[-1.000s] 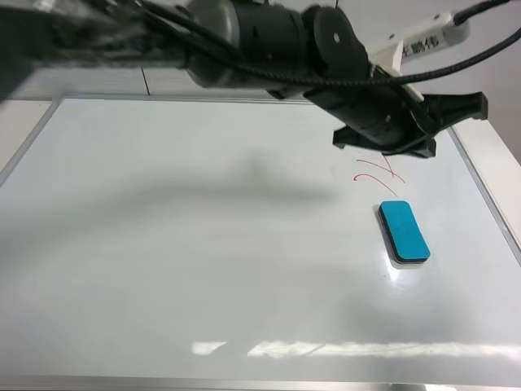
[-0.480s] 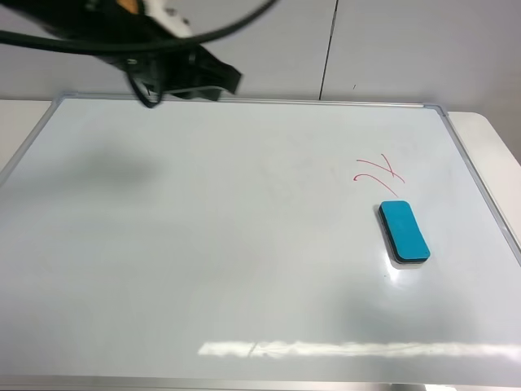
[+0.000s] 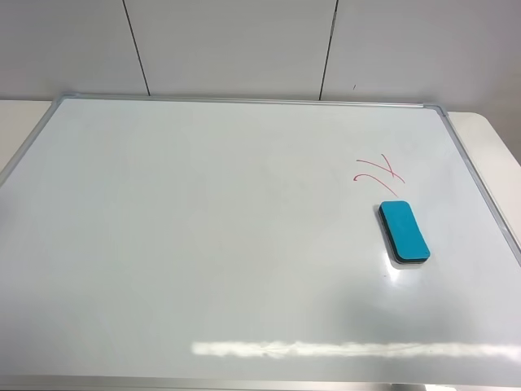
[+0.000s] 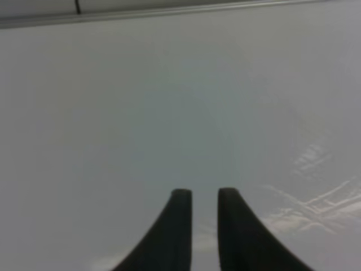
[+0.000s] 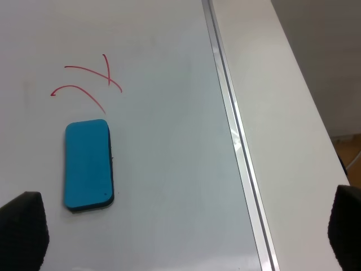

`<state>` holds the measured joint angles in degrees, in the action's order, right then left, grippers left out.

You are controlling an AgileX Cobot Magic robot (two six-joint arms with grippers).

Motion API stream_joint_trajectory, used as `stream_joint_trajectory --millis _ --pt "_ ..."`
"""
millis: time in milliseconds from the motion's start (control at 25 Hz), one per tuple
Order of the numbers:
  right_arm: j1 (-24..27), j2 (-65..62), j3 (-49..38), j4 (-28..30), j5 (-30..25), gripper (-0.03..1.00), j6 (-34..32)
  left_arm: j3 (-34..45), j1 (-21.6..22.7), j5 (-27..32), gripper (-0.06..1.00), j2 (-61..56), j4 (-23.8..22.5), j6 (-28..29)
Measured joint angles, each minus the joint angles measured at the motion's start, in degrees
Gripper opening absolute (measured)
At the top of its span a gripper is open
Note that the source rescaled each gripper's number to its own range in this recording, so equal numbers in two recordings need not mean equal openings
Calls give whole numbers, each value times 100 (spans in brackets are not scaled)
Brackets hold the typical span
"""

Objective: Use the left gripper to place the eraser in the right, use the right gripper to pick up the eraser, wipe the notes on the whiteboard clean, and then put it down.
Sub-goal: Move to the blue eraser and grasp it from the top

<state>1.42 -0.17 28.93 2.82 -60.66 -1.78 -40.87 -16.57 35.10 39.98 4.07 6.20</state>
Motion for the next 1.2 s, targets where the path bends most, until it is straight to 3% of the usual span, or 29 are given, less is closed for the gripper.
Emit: stream_joint_trajectory --millis 120,360,720,800,960,1040,1200 --pt "0 0 0 0 0 100 0 31 247 749 21 -949 -244 114" --pt "0 0 0 0 0 100 0 61 444 1812 23 -2221 -495 147" --pt "0 0 0 0 0 100 0 71 444 2238 25 -2857 -498 264" --pt "0 0 0 0 0 100 0 100 444 2242 36 -2983 -502 264" --pt "0 0 0 0 0 100 0 357 444 2289 87 -3258 -652 280" --pt "0 0 0 0 0 100 0 558 444 2310 95 -3431 -744 285" --pt "0 0 0 0 0 100 0 879 444 2334 99 -3911 -771 233"
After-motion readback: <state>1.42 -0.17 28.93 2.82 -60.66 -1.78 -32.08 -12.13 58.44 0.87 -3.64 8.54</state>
